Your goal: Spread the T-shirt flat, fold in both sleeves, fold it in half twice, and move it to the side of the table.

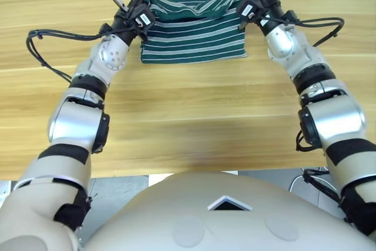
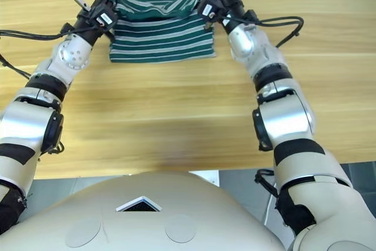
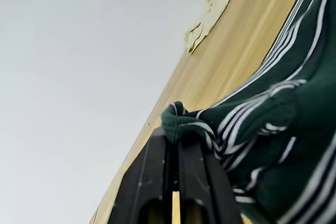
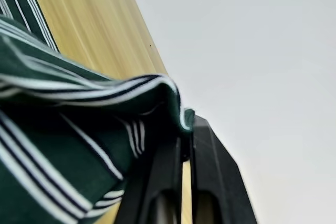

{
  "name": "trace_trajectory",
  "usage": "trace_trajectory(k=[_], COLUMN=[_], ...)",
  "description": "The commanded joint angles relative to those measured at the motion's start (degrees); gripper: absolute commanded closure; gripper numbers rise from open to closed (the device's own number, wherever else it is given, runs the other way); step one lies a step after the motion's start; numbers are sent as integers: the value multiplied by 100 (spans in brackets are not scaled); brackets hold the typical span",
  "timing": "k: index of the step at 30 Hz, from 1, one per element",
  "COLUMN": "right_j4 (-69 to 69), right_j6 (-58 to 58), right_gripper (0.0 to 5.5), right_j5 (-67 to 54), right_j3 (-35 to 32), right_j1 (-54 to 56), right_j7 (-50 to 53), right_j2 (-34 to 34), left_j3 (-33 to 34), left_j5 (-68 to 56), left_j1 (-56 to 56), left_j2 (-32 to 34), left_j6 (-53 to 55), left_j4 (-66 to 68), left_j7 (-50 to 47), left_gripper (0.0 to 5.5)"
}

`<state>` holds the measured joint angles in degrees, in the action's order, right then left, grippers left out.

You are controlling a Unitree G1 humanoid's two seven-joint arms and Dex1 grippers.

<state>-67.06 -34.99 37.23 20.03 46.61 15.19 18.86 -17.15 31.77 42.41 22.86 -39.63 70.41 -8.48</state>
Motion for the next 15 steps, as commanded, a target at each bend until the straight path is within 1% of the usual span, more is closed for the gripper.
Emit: trace_trajectory(k=[1,5,6,7,8,15], right_j4=[-365,-572,-639,-697,-744,-905], right_j6=[248,445,533,624,707,1084], right_gripper=[550,550,516,501,476,352], right_j5=[12,23,43,55,63,10], right_j3=[83,183,219,248,282,387], right_j1=[318,455,494,531,565,764], right_j7=[196,226,204,185,165,182], right_j2=[-122,-264,-307,-353,-400,-712], left_j3=[-59,-47,-43,-36,-18,138], left_j5=[33,-7,-16,-26,-49,-229], left_j1=[363,483,519,551,573,630], left_j2=[-73,-99,-120,-142,-158,-322], left_j6=[260,511,607,693,766,1024], left_j4=[331,500,540,573,601,721], left_j7=[-78,-29,16,54,96,368], left_gripper=[548,548,518,506,482,372])
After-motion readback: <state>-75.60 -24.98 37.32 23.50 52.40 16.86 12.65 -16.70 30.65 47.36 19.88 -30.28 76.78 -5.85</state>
